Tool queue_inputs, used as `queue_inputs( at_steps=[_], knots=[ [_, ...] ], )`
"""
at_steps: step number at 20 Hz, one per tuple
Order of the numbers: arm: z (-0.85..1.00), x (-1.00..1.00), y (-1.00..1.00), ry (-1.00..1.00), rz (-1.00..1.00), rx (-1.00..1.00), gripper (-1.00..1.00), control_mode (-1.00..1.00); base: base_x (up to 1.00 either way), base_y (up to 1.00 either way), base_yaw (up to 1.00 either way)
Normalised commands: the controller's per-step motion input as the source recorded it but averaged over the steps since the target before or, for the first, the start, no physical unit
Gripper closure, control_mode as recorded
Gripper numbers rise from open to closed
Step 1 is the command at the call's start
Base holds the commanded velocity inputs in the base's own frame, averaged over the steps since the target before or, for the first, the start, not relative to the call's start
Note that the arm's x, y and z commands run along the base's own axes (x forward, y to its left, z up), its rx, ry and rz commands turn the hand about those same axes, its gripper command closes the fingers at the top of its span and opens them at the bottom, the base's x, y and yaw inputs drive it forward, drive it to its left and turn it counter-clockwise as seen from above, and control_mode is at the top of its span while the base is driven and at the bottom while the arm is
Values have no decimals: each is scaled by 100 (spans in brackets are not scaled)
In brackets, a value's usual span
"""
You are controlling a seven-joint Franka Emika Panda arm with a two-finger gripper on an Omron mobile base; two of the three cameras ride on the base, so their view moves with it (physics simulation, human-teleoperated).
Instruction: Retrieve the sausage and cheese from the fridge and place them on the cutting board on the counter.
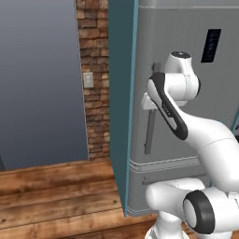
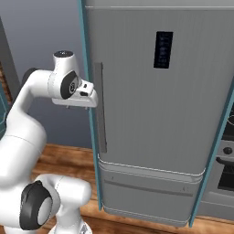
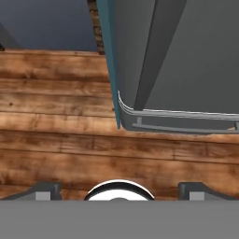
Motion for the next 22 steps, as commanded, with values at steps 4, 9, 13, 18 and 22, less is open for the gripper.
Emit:
queue_inputs(
  at_steps=[4,9,13,18,22],
  knots=[
    [0,0,0,0,0,0,-100,100,0,0,0],
    [-9,-1,0,-24,0,0,-100,-100,0,0,0],
    [-14,0,0,-50,0,0,-100,-100,0,0,0],
    [0,12,-24,-3,0,3,-100,-100,0,0,0],
    [0,39,-40,5,0,4,-100,-100,0,0,0]
  ],
)
